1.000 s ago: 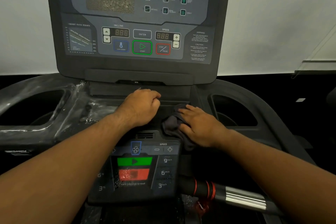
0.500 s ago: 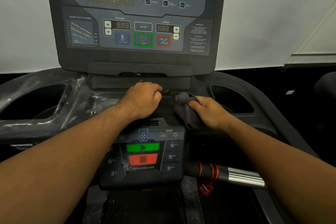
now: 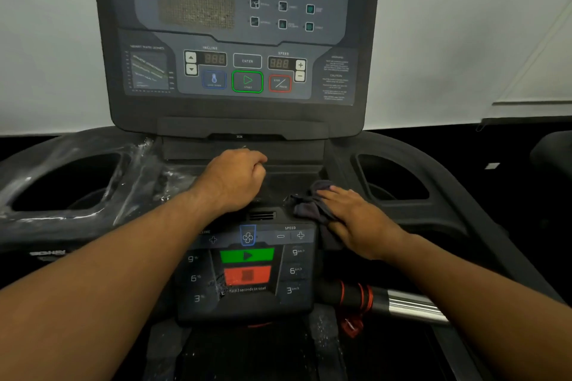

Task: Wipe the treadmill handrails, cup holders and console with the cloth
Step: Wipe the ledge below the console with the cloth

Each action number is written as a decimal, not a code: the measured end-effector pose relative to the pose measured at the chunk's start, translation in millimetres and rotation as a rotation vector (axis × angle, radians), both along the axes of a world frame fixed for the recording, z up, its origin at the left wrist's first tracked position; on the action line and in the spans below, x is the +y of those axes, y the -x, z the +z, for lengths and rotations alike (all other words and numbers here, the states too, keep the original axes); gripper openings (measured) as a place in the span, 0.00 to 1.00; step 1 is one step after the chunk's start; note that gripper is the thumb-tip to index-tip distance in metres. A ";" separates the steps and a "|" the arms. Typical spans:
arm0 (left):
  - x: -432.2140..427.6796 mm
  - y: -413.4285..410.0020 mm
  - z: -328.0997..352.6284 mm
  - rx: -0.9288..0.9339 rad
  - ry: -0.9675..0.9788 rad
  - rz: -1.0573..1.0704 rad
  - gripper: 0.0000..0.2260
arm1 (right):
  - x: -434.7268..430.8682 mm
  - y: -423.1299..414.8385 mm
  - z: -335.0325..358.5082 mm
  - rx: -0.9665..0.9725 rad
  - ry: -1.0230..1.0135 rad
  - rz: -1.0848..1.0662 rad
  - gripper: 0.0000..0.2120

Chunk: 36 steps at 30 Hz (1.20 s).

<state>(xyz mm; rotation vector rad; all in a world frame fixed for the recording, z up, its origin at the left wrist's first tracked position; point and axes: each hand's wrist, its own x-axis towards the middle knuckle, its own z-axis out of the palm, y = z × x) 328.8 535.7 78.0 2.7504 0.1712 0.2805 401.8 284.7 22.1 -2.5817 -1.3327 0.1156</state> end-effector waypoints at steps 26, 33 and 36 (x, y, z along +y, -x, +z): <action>-9.2 -30.1 -9.1 0.270 0.003 -0.223 0.15 | 51.5 -48.0 18.6 0.076 0.215 0.125 0.21; 39.5 -30.2 -15.8 0.354 0.015 -0.226 0.14 | 131.1 -44.8 11.7 -0.014 0.256 0.298 0.26; 54.7 -26.7 -18.6 0.337 0.056 -0.223 0.16 | 129.3 -39.9 21.0 0.055 0.160 0.246 0.23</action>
